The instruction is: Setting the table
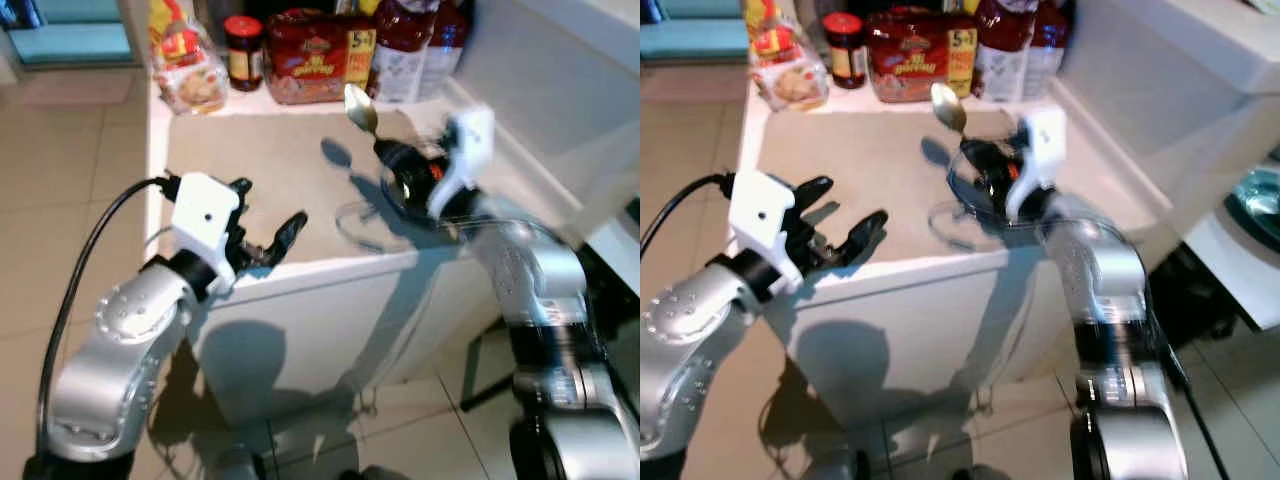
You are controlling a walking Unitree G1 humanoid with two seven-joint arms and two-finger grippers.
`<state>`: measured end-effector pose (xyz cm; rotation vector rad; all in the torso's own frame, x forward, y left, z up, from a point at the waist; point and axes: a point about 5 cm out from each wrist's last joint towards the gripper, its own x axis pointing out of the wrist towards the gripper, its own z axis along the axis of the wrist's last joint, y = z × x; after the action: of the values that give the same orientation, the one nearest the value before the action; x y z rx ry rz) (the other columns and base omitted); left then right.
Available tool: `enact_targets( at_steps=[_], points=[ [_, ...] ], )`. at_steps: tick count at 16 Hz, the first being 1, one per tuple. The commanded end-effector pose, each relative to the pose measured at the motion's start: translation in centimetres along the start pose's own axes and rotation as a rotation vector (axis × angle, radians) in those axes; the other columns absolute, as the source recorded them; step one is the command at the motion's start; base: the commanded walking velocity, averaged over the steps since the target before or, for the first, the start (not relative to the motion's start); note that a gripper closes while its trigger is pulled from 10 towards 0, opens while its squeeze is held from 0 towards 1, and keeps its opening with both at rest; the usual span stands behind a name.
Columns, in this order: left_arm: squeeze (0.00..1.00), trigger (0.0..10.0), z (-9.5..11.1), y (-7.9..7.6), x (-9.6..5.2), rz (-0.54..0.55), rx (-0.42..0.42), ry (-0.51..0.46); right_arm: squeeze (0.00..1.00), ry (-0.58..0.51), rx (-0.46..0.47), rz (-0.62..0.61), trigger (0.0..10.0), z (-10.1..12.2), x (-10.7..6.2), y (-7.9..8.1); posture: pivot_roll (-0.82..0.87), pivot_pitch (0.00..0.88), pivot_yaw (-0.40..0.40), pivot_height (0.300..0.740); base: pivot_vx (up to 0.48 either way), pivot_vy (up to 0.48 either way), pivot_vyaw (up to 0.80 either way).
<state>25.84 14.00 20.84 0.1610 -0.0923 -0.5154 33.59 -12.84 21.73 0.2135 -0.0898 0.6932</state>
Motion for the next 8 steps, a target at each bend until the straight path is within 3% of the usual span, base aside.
enact_targets(
  at_steps=[1,2,3,4,6,7,8],
  points=[
    [0.00,10.0,-0.1,-0.4,-0.1,0.010,0.014,-0.003,0.00,-0.073,-0.019,0.039,0.0,1.7,-0.9,0.7,0.00,0.058,-0.065,0.740,0.000,0.000,0.00],
    [0.00,10.0,-0.2,-0.7,0.0,0.011,0.036,0.003,0.00,-0.090,-0.030,0.044,0.0,1.6,-2.0,1.2,0.00,0.059,-0.068,0.740,0.000,0.000,0.00],
    [0.00,10.0,-0.2,-0.8,0.0,0.017,0.039,0.006,0.00,-0.103,-0.052,0.040,3.6,1.5,-2.5,1.4,0.01,0.059,-0.071,0.740,0.000,0.000,0.00],
    [0.00,10.0,-0.2,-0.8,0.1,0.033,0.041,0.008,0.00,-0.112,-0.075,0.028,10.0,1.4,-3.1,2.0,0.01,0.060,-0.072,0.740,0.000,-0.480,0.00],
    [0.00,10.0,-0.7,-0.5,0.3,0.119,0.062,0.033,0.00,-0.057,-0.178,-0.046,10.0,-0.6,-4.6,2.6,0.01,0.075,-0.074,0.740,0.000,-0.480,0.00],
    [0.00,10.0,-1.0,-0.1,0.3,0.163,0.072,0.054,0.00,-0.008,-0.124,-0.126,10.0,-1.6,-5.1,2.2,0.01,0.079,-0.076,0.740,0.000,-0.480,0.00],
    [0.00,10.0,-1.2,0.1,0.2,0.185,0.078,0.062,0.00,0.002,-0.102,-0.122,10.0,-2.0,-5.3,2.4,0.01,0.083,-0.076,0.740,0.000,-0.480,0.00]
  ],
)
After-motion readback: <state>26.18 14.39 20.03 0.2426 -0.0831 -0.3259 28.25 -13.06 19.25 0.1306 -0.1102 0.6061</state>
